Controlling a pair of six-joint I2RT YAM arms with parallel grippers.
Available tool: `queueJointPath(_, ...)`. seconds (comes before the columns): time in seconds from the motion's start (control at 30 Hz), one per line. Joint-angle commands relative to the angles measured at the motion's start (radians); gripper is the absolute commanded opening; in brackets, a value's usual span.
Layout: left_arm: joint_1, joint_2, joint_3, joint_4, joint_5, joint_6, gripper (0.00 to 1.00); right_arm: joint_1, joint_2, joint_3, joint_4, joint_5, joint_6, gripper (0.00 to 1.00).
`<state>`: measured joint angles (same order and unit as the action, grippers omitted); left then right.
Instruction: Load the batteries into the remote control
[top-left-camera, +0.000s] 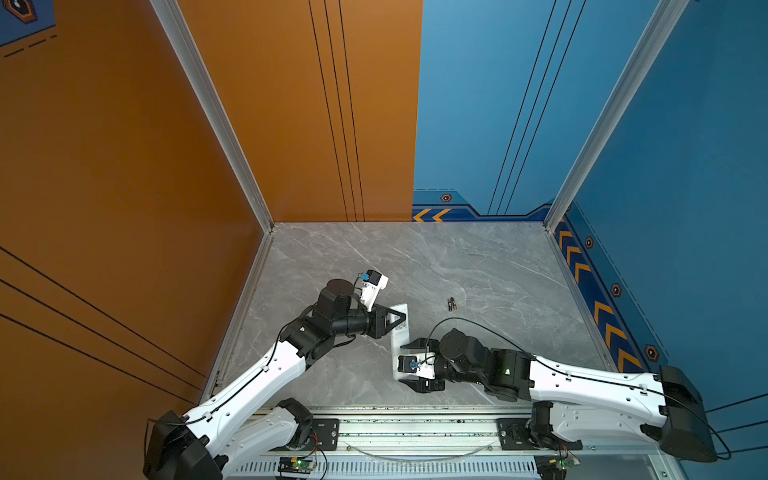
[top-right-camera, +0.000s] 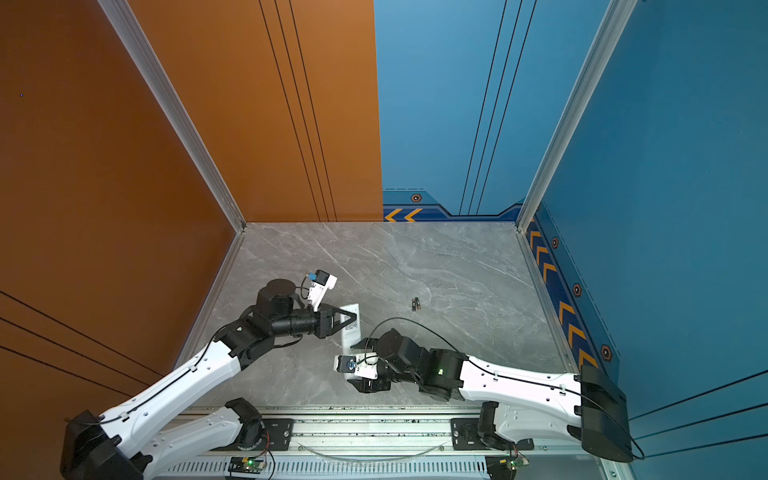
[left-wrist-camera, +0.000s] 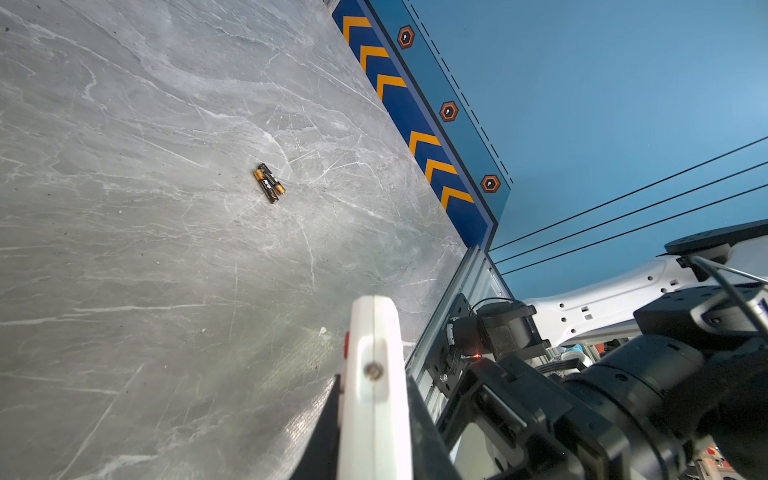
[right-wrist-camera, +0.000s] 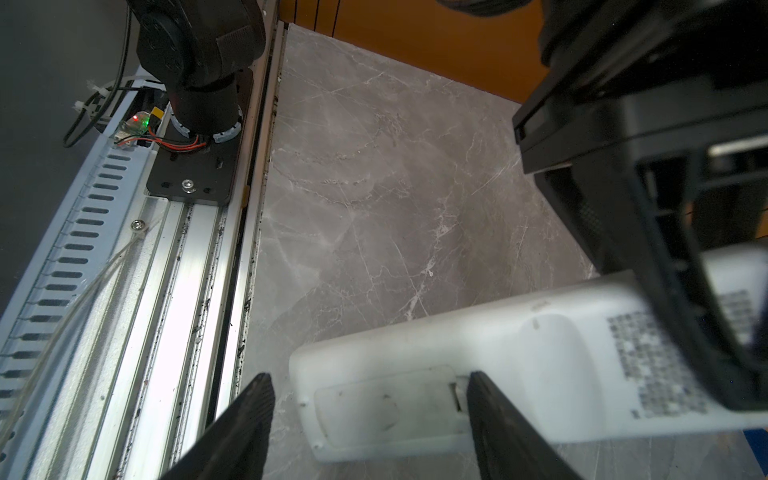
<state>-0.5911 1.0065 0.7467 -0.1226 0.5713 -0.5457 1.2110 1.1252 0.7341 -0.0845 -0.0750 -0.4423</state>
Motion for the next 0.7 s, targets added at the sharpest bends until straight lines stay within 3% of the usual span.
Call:
queueJointPath(0.0,-0.015,-0.011,0.031,0.037,0.030,-0.004,0.00,0.002,0.014,0.001,-0.014,0.010,0.003,0.71)
queueJointPath(0.67,-0.020,-0.014,0.033,0.032,0.023,0.010,0.00,0.014,0.028,0.022,-0.102,-0.041,0.013,0.63)
